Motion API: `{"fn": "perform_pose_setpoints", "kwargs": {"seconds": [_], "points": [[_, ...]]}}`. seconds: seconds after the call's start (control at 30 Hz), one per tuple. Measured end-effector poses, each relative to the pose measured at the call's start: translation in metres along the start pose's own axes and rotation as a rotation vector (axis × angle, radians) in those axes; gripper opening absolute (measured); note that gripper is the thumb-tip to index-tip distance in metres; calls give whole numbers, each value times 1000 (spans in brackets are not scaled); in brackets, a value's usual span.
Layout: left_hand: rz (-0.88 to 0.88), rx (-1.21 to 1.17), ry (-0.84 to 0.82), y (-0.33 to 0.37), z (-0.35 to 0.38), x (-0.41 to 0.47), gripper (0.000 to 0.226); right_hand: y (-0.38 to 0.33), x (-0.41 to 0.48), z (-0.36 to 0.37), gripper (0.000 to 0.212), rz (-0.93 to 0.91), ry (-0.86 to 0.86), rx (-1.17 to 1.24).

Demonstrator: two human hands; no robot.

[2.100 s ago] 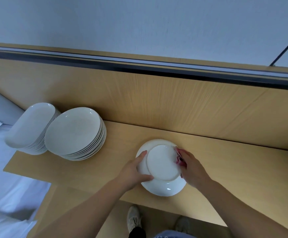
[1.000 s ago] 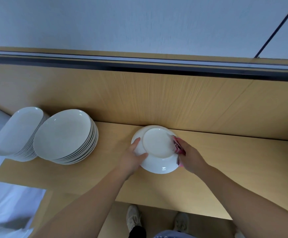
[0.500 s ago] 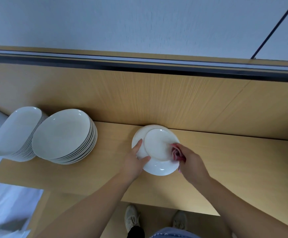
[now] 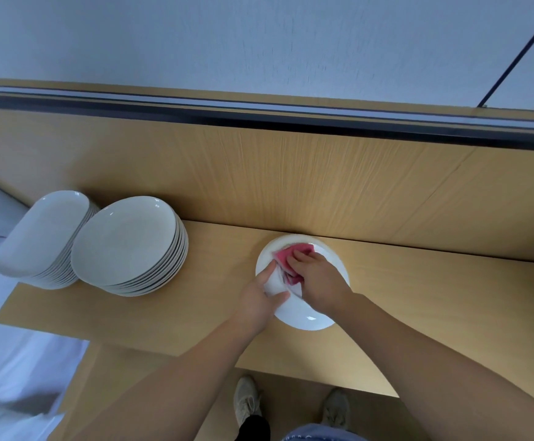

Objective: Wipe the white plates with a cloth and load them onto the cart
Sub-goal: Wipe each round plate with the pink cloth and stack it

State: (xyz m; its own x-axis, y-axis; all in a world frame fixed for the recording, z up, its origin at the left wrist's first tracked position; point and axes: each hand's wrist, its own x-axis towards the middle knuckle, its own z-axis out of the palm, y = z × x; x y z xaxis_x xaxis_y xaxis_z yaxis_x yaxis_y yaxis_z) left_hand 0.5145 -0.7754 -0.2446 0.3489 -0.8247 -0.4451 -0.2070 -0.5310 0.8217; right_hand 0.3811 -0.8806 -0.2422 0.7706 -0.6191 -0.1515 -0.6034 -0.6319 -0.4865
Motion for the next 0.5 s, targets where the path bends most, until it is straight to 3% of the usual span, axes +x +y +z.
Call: {"fn": "perform_pose_setpoints", "kwargs": {"seconds": [0.2, 0.4, 0.5], "points": [[-3, -14, -7, -2, -4, 3, 74, 9, -36, -8, 57, -114, -80, 13], [-11, -63, -32, 1, -8, 8, 75, 47, -63, -25, 43, -96, -177, -85], [-25, -89, -42, 3, -8, 8, 75, 59, -53, -32, 23, -49, -146, -172]]}}
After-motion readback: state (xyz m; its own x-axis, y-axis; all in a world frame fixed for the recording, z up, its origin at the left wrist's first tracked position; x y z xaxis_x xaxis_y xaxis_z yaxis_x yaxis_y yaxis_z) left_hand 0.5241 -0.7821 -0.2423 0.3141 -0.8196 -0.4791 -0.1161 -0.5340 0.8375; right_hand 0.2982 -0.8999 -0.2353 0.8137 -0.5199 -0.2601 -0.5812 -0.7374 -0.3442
